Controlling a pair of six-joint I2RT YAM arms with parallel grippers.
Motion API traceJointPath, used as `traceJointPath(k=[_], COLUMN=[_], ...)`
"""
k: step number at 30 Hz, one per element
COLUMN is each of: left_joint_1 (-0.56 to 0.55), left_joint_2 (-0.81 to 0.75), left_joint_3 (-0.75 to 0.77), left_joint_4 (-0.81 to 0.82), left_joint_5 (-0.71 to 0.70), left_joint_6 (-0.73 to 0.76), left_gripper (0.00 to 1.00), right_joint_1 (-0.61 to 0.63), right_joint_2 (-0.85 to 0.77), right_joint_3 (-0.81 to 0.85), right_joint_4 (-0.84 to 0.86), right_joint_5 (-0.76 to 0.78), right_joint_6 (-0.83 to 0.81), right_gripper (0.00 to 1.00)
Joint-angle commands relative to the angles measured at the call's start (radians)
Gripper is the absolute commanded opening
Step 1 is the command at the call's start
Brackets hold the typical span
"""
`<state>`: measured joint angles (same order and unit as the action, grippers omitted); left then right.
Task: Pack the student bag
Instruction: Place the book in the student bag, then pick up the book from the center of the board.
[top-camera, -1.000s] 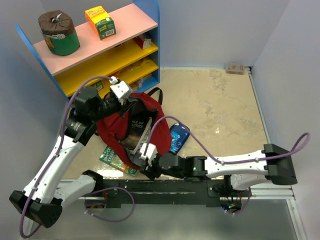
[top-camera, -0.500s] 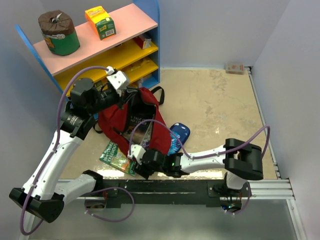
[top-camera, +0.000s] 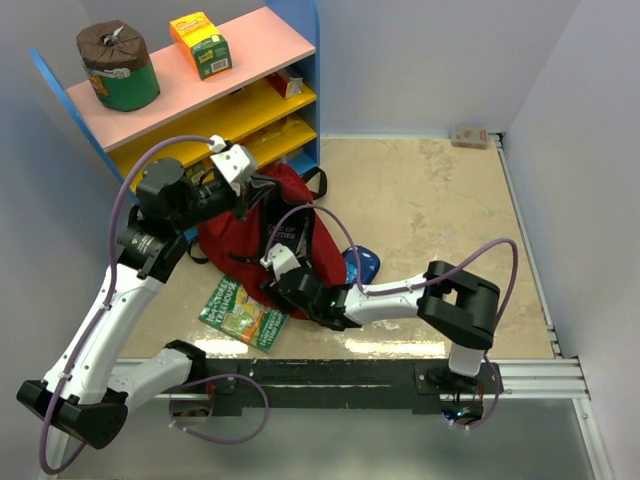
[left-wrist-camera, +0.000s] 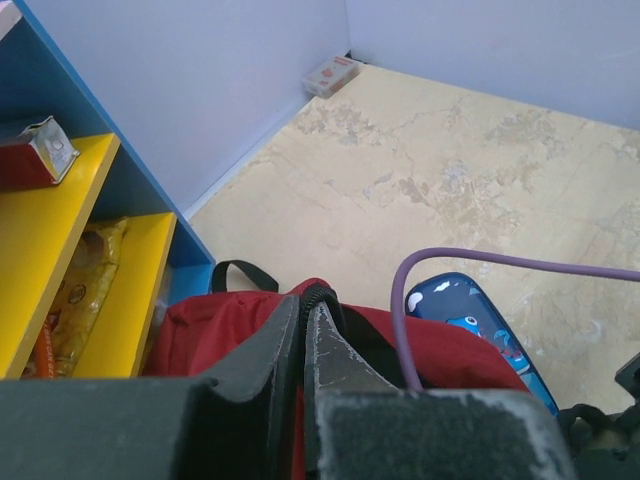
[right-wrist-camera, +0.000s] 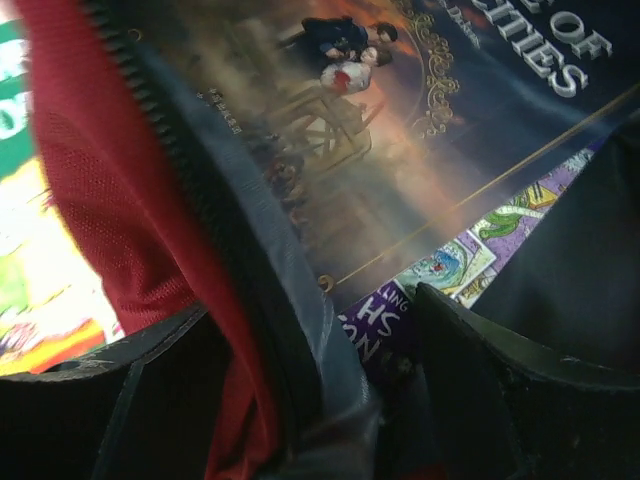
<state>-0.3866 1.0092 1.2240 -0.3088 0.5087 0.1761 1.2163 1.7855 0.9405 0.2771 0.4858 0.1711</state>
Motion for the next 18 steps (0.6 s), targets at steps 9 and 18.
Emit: traceJointPath(k=[9, 18], left_joint_1=[0.000, 0.000], left_joint_2=[-0.017, -0.043], left_joint_3=[0.022, -0.046], left_joint_4=[0.270, 0.261], left_joint_5=[0.097, 0.105], left_joint_6=[0.005, 0.039], left_gripper=[0.09, 0.09], right_joint_1=[-0.256, -0.123], right_joint_2=[-0.061, -0.190], right_joint_3=[0.061, 0.011], right_joint_4=[-0.144, -0.138], right_joint_5=[0.301, 0.217], right_joint_6=[0.101, 0.111], right_gripper=[0.73, 0.74])
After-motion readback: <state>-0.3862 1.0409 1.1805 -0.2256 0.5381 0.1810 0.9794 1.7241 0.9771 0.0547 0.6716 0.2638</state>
